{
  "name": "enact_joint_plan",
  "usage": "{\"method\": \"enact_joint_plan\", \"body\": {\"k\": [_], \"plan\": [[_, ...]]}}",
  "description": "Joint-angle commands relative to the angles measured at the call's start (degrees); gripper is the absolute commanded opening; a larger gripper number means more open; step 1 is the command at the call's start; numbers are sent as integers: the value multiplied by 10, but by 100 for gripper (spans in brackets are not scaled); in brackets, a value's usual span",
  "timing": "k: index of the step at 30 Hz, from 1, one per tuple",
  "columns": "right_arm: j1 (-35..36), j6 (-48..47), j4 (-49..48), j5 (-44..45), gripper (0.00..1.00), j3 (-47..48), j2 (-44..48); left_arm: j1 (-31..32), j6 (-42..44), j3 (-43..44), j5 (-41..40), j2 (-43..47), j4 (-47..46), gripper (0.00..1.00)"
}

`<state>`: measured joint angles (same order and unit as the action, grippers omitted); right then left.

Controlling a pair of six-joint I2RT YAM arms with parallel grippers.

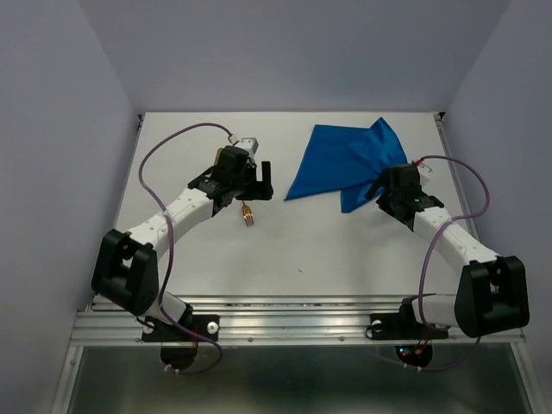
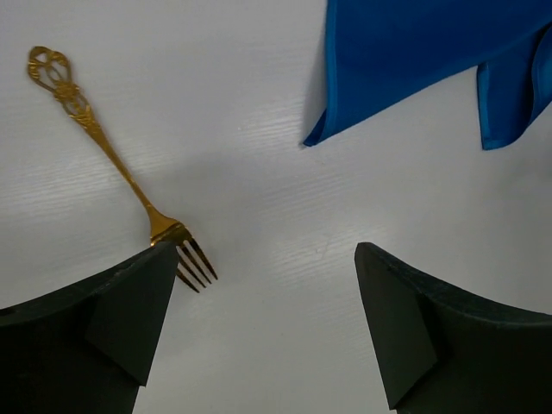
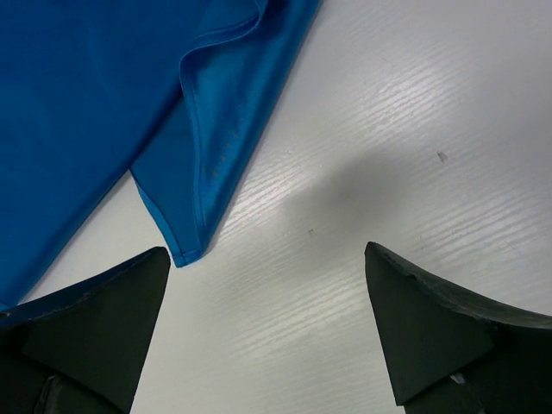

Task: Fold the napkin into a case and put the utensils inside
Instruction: Pick up the crumpled napkin from the corner of the board.

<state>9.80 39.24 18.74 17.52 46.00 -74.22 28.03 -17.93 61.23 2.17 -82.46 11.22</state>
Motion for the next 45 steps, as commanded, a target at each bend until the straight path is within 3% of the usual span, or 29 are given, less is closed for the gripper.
{"method": "enact_joint_plan", "body": {"k": [1, 10, 17, 24, 27, 28, 29, 30, 31, 32, 35, 39, 43, 45], "plan": [[0, -7, -30, -8, 100, -16, 29, 28, -20, 21, 51, -56, -56, 95], [0, 1, -32, -15, 100, -42, 57, 52, -17, 129, 59, -219, -66, 90], [0, -6, -33, -19, 100, -54, 68, 53, 3, 201, 63, -302, -57, 81], [0, -15, -29, -16, 100, -48, 69, 66, -3, 231, 89, -353, -55, 80], [0, -22, -27, -25, 100, -33, 56, 73, -11, 237, 107, -374, -58, 70], [6, -23, -27, -28, 100, -29, 51, 75, -12, 238, 111, -381, -58, 53], [6, -27, -27, -29, 100, -20, 39, 77, -17, 240, 111, -384, -57, 44], [13, -34, -30, -33, 100, -15, 29, 77, -19, 242, 113, -387, -53, 21], [28, -42, -29, -35, 100, -7, 4, 77, -24, 246, 113, -387, -51, 7], [36, -45, -21, -22, 100, 3, 4, 77, -24, 250, 110, -386, -47, 0], [56, -45, 2, 8, 100, 43, -68, 77, -26, 256, 96, -368, -21, 0], [62, -36, -10, 8, 83, 57, -101, 77, -31, 231, 97, -315, -21, 0], [62, -16, -33, -5, 55, 52, -135, 77, -41, 211, 113, -273, -26, 0], [62, -7, -43, -17, 49, 49, -148, 77, -47, 207, 126, -262, -35, 0]]}}
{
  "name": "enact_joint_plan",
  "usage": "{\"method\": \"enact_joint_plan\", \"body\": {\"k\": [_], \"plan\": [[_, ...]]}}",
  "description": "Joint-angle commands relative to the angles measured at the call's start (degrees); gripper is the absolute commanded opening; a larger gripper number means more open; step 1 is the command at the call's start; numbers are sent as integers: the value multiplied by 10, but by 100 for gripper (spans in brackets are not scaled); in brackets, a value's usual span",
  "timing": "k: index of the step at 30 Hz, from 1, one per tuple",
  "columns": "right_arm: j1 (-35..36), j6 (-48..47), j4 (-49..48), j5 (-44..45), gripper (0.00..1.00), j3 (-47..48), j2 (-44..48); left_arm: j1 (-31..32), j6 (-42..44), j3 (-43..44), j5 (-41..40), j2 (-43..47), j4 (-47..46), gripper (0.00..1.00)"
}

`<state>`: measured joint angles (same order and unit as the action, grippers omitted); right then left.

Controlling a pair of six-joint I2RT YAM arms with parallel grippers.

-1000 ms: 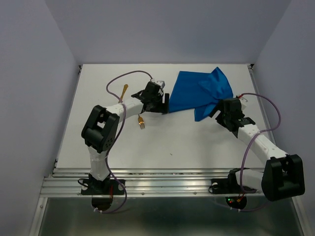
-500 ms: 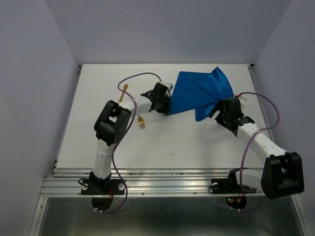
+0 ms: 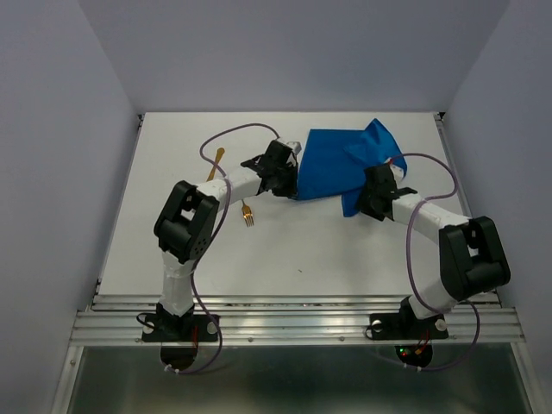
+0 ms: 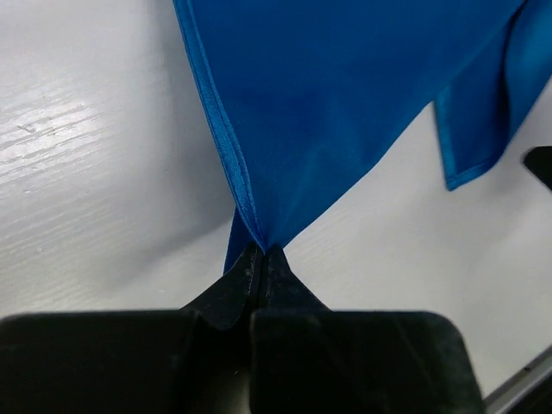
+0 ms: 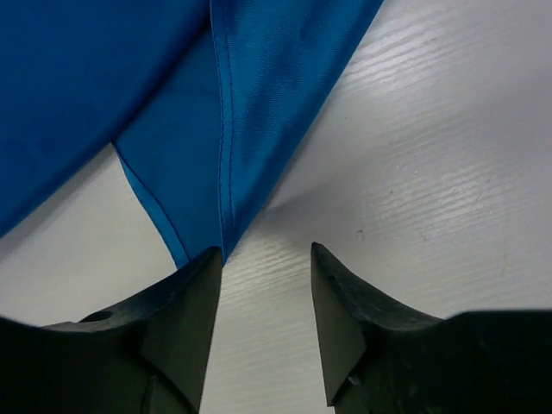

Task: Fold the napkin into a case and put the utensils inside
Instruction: Pick up the crumpled napkin from the corner of the board.

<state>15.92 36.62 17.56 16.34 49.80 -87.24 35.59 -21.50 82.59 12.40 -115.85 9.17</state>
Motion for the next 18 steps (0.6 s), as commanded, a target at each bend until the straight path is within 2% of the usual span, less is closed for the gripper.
{"method": "enact_joint_plan", "body": {"k": [1, 6, 8, 9, 10, 11, 12, 15, 18], "plan": [[1, 25, -39, -13, 49, 9, -31, 1, -14, -8, 25, 74, -15, 0], [6, 42, -68, -40, 45, -6, -56, 1, -18, -9, 37, 78, -17, 0], [6, 48, -77, -29, 38, -13, -63, 1, -19, -8, 46, 81, -20, 0], [6, 54, -78, -23, 32, -15, -65, 1, -20, -6, 48, 81, -19, 0], [6, 57, -76, -14, 19, -15, -67, 1, -18, -4, 47, 81, -16, 0], [6, 55, -71, 4, 12, -14, -69, 1, -16, 5, 46, 82, -12, 0], [6, 54, -66, 15, 1, -3, -67, 1, -11, 12, 36, 83, 4, 0], [-7, 26, -48, 55, 1, 22, -54, -1, 1, 47, 21, 87, 38, 0], [-61, -5, -41, 44, 1, 76, -32, -16, 19, 110, 3, 92, 79, 0]]}}
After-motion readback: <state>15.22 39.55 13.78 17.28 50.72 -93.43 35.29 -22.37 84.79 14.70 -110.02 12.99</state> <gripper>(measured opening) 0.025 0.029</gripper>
